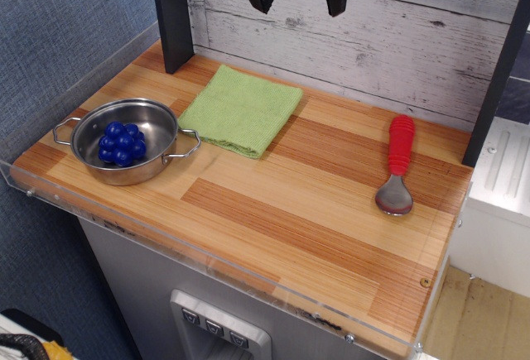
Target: Take the grapes out of the pot and put them in the bottom right corner.
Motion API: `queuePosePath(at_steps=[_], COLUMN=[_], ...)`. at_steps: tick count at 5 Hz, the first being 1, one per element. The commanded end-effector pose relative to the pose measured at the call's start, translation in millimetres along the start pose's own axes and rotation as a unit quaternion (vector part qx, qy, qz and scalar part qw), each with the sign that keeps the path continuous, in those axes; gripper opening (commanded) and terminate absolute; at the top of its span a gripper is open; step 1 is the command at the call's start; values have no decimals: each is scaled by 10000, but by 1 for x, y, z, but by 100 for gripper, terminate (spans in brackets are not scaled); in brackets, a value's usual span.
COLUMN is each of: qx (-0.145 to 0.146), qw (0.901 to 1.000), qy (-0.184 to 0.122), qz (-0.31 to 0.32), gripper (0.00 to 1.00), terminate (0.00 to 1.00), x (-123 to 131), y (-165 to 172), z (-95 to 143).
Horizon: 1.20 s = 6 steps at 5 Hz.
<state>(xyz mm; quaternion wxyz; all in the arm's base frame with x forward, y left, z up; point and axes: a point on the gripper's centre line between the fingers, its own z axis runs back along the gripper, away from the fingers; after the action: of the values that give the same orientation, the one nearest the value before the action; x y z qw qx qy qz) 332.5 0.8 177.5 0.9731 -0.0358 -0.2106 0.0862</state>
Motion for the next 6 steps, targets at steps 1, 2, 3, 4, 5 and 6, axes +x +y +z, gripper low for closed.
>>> queuePosePath(at_steps=[1, 2, 3, 4, 5, 6], qx=[0, 288, 619, 996, 1235, 1404], qw=[10000, 9992, 9961, 9891, 9787, 9720], qy=[0, -27, 177, 367, 554, 705], qz=[0, 267, 611, 1018, 1546, 1749], gripper=[100, 100, 100, 100, 100, 100], terminate=[0, 0, 0, 0, 0, 0], x=[0, 0, -4, -16, -30, -39], y=[0, 17, 44, 76, 108, 128], z=[0, -4, -13, -14, -20, -29])
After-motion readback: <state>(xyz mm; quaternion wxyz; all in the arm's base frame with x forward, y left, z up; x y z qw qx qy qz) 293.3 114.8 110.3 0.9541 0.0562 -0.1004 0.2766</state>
